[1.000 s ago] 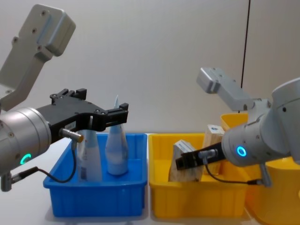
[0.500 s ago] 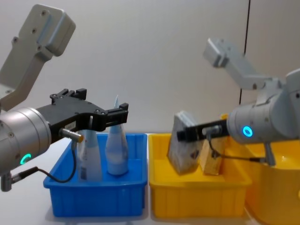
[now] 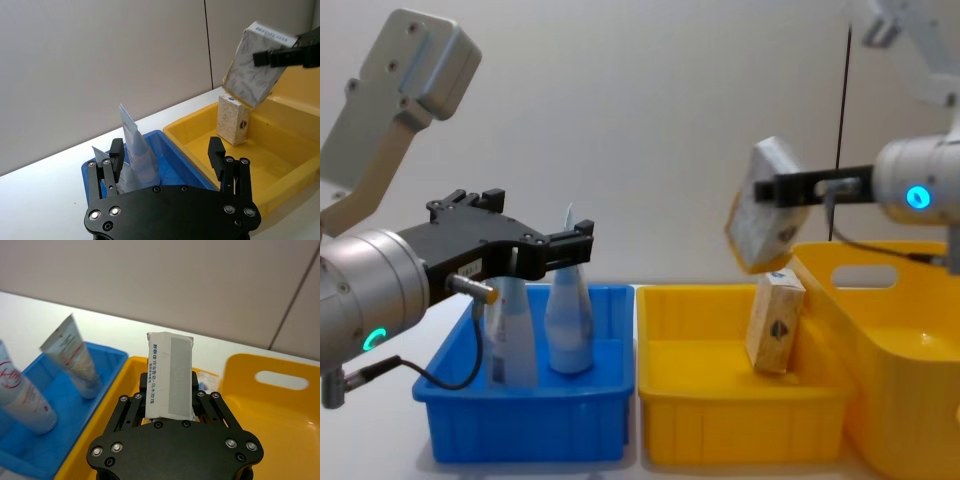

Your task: Bimanual collaborative sorting of washing and personal care products

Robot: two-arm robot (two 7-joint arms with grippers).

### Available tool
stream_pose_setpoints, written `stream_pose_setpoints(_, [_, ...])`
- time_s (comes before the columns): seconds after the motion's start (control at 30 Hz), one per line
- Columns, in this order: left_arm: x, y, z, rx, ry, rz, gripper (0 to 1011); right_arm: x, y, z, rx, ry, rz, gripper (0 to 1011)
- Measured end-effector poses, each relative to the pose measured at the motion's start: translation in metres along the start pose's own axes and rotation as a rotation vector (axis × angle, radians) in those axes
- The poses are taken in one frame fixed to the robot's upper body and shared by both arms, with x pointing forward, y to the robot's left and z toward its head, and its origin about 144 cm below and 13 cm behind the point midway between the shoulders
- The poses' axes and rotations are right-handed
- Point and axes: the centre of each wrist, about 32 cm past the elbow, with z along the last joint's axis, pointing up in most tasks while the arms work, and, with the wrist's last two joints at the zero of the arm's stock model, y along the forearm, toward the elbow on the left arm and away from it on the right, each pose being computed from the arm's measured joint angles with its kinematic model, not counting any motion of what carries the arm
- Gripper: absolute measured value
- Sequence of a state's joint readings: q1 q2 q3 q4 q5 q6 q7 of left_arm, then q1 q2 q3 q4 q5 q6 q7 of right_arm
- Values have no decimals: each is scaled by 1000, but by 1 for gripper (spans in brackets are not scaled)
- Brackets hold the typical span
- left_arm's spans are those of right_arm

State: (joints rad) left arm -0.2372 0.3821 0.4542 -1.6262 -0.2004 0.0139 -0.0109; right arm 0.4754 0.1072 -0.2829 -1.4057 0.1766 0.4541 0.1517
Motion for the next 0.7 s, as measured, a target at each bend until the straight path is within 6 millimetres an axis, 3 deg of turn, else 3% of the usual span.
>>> stream_pose_setpoints(0.7, [0, 0, 0, 0, 0, 0, 1001, 56, -22, 17, -125, 19, -170, 372])
